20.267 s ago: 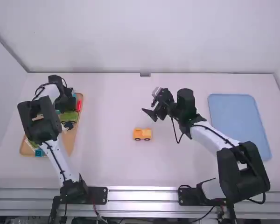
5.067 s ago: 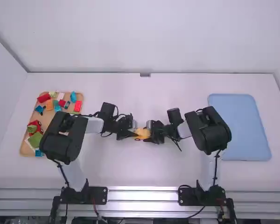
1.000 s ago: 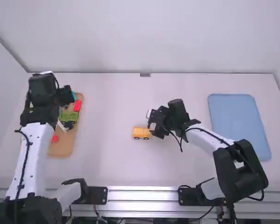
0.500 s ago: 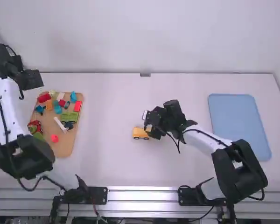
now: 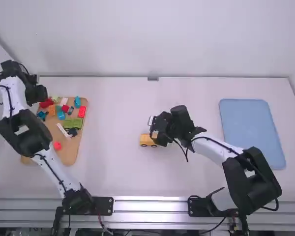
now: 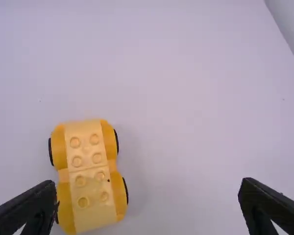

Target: Assemble lego blocks to make yellow taxi

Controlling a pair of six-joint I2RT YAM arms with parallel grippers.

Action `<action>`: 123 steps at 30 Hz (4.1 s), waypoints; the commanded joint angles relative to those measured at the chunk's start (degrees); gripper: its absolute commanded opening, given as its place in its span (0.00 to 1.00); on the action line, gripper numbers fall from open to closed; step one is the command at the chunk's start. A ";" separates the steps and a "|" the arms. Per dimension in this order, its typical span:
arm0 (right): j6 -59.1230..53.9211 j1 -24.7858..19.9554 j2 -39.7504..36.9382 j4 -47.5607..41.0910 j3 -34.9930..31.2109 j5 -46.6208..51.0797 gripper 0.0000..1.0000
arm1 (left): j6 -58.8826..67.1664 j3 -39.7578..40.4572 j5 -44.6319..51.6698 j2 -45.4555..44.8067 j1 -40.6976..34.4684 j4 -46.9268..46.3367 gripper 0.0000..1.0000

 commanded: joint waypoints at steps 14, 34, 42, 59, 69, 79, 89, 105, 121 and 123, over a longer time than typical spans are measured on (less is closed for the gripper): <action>3.06 0.07 -0.98 -0.04 0.48 -0.13 0.99 | 1.88 -2.56 4.76 7.56 1.18 6.29 0.52; 3.13 0.07 -0.98 0.00 0.48 -0.17 0.98 | 3.34 -10.82 4.92 7.56 1.14 14.10 0.45; 3.08 0.07 -0.98 -0.04 0.48 -0.15 0.99 | 3.41 -13.31 4.85 7.56 1.07 16.81 0.46; 3.19 0.07 -0.98 -0.04 0.48 -0.13 0.99 | 3.37 -14.82 4.83 7.56 1.33 18.73 0.28; 6.67 0.07 -0.98 3.23 0.48 -0.31 0.99 | 0.70 -6.97 4.96 6.95 1.29 9.14 0.02; 17.51 -2.05 -0.98 11.30 0.48 -1.46 0.98 | 6.38 -6.01 20.11 -5.27 0.31 1.33 0.02; 25.59 -7.96 -0.94 19.80 0.48 -15.56 0.99 | 8.44 -38.53 22.77 -33.77 -7.74 22.08 0.05; 45.03 -10.40 10.40 46.99 8.15 -43.85 1.00 | 10.91 -68.37 60.30 -51.43 -33.73 54.03 0.02; 52.22 -8.50 13.27 46.71 18.45 -50.97 0.82 | 9.20 -70.49 75.97 -43.32 -37.42 69.42 0.02; 53.05 -8.20 13.27 46.80 18.67 -50.95 0.78 | 9.79 -70.49 76.70 -43.17 -37.57 69.48 0.02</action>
